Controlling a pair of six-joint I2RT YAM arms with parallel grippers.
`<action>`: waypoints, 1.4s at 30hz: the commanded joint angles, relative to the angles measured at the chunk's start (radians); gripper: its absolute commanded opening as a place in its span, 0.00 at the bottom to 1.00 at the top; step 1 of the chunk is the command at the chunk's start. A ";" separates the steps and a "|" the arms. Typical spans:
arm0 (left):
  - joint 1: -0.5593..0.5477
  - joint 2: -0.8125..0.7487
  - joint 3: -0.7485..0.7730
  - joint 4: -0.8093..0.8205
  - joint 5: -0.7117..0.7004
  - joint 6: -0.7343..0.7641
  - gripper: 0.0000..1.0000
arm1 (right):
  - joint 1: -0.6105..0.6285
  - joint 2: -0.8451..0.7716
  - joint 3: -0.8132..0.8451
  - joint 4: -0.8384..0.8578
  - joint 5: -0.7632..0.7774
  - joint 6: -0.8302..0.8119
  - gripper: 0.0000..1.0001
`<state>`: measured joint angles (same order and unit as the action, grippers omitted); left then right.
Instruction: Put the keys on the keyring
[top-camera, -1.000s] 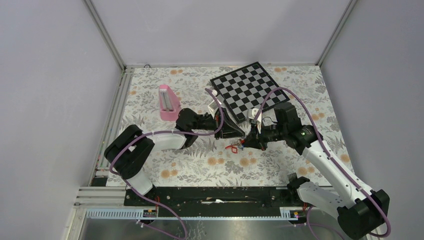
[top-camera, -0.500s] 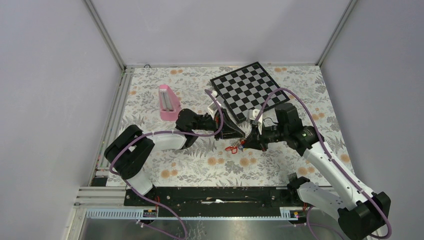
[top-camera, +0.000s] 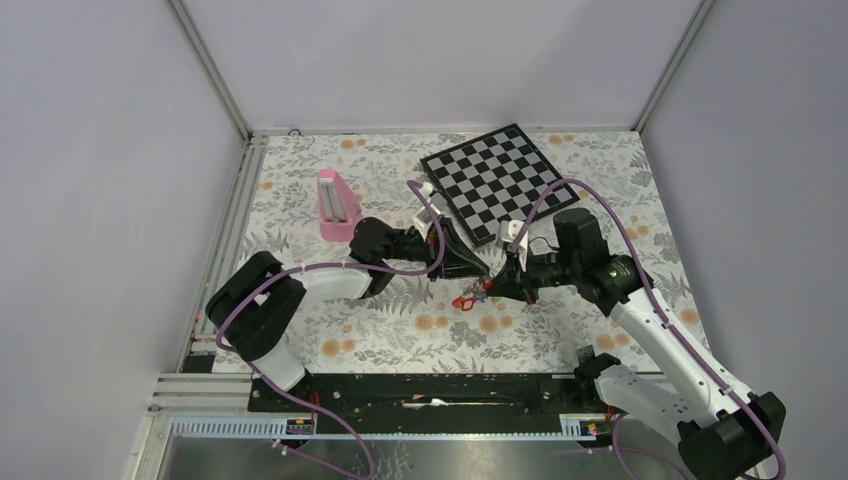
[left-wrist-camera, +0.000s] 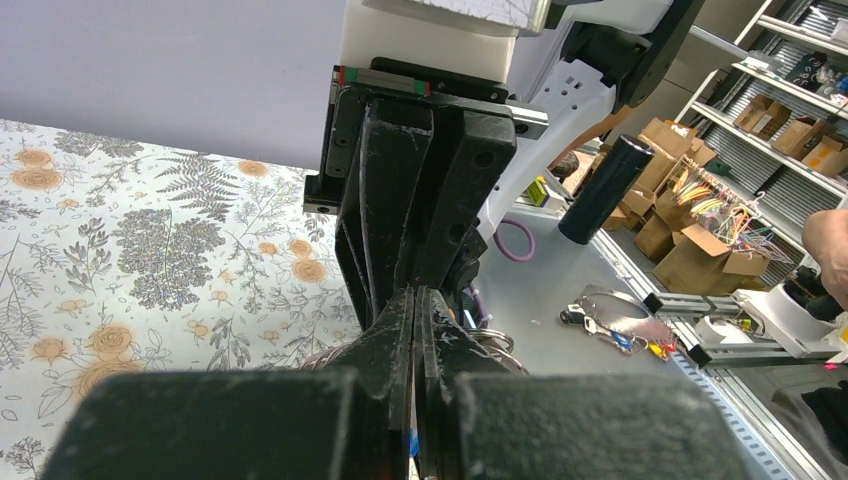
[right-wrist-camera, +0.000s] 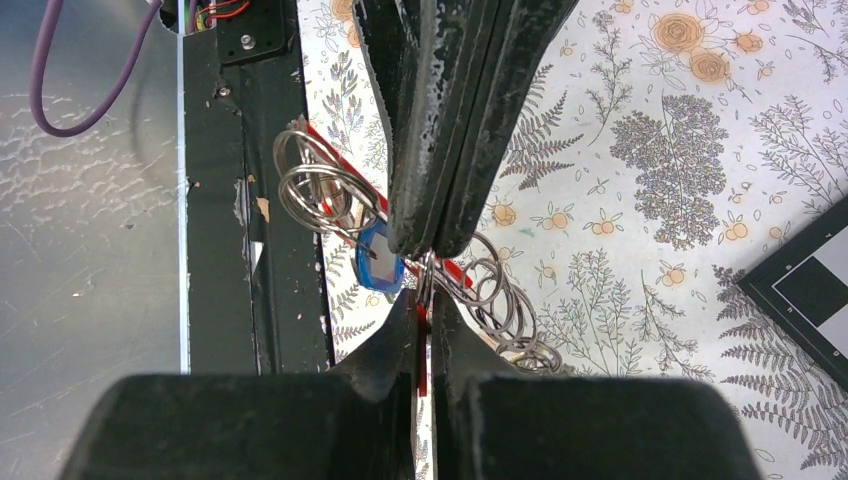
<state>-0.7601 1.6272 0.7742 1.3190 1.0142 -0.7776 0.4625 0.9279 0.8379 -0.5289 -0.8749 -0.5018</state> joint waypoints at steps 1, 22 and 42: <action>0.001 -0.049 -0.002 0.079 0.005 0.025 0.00 | -0.007 -0.005 0.017 -0.008 0.005 -0.012 0.00; 0.002 -0.042 -0.009 0.086 -0.012 0.016 0.00 | -0.008 -0.003 0.013 0.018 0.008 0.001 0.00; 0.003 -0.008 -0.007 0.117 -0.037 -0.040 0.00 | -0.010 0.006 -0.005 0.074 -0.048 0.049 0.00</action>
<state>-0.7593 1.6241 0.7605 1.3441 0.9970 -0.8108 0.4614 0.9451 0.8375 -0.4946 -0.9047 -0.4618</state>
